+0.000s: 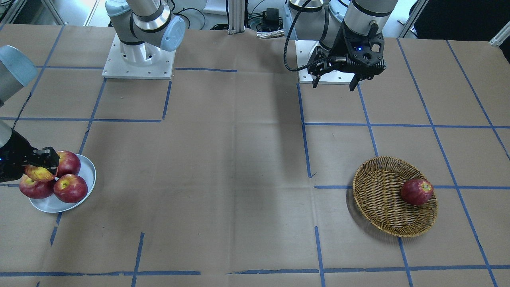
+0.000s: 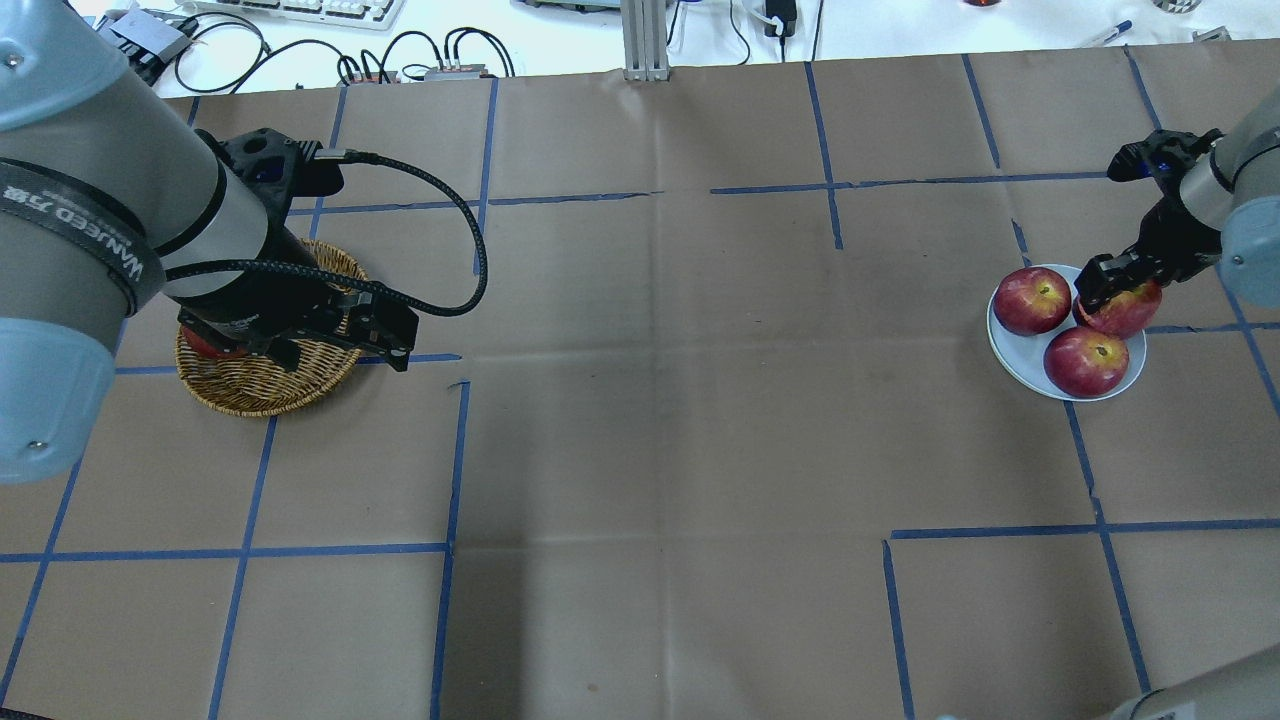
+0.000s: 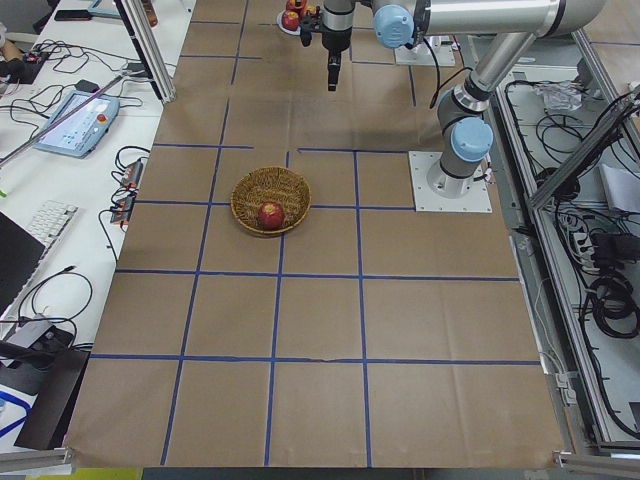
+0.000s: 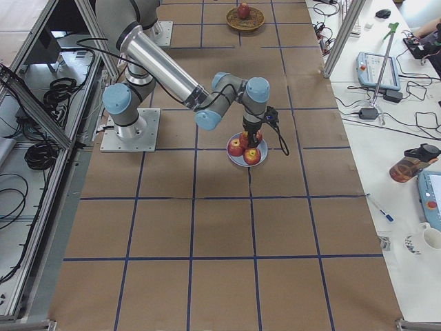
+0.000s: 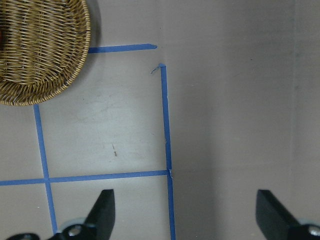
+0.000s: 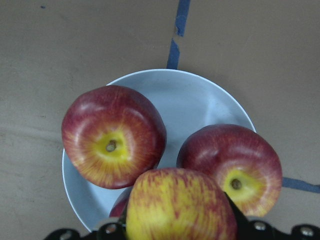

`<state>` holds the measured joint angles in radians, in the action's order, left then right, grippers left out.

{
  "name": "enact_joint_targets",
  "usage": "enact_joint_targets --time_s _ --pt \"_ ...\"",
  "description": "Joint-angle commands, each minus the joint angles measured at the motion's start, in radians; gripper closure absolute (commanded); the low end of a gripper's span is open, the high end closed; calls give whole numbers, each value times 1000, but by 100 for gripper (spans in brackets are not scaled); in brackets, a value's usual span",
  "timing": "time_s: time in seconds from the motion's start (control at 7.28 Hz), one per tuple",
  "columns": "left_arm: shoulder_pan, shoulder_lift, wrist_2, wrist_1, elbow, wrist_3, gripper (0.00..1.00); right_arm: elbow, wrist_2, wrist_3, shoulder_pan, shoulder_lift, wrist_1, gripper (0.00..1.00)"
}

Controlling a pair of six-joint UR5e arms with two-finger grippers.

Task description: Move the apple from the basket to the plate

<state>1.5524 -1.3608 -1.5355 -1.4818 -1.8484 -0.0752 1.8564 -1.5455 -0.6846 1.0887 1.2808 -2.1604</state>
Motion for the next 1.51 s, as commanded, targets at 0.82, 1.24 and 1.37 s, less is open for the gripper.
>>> enact_joint_targets --time_s 0.82,1.24,1.37 --pt "0 0 0 0 0 2 1 -8 12 0 60 101 0 0" --pt "0 0 0 0 0 2 1 -141 -1 217 184 227 274 0" --pt "0 0 0 0 2 2 1 -187 -8 334 247 259 398 0"
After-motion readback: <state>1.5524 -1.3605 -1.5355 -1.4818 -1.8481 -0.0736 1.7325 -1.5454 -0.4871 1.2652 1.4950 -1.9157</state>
